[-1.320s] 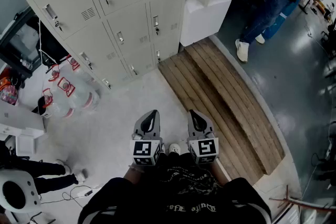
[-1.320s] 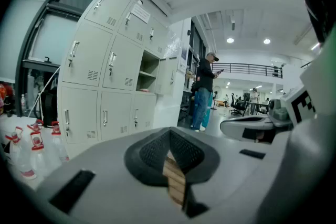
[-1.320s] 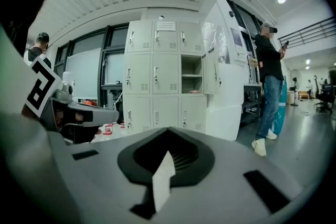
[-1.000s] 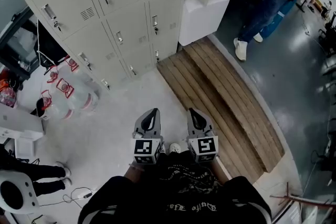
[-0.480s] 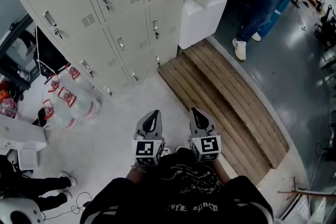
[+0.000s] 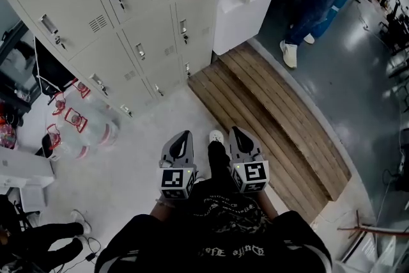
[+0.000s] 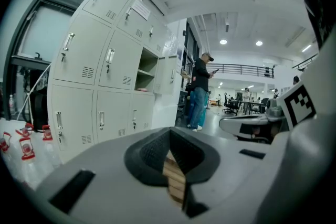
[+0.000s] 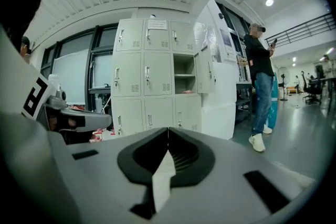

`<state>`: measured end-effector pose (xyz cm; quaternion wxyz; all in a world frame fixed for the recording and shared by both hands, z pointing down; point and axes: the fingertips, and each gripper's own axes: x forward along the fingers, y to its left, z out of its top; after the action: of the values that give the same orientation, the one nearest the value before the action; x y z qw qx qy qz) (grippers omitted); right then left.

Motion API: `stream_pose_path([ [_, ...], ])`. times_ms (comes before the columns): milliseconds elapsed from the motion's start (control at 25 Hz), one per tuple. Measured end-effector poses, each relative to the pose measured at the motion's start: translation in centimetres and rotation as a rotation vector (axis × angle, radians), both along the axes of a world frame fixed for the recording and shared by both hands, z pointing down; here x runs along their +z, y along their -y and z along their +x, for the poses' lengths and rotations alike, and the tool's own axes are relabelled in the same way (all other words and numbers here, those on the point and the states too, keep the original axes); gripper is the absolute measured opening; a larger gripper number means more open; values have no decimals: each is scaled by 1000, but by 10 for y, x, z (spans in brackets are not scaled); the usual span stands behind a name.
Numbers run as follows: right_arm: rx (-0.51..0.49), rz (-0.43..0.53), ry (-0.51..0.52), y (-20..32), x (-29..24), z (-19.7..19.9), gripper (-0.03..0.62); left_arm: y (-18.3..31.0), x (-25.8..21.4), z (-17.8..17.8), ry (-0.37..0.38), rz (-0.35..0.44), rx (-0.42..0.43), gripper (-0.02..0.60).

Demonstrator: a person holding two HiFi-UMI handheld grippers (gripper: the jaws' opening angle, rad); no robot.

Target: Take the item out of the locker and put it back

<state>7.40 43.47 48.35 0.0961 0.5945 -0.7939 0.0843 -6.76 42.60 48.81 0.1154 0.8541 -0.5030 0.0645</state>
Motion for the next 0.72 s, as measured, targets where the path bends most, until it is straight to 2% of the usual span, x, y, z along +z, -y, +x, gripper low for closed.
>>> stream_pose_path([
  [240,-21,-2,21,60,10,11,5,48,11,5,34,-9,-33,6],
  [720,-117,-21,10,230,1,46,5,206,-4,42,29,-32,-110,6],
])
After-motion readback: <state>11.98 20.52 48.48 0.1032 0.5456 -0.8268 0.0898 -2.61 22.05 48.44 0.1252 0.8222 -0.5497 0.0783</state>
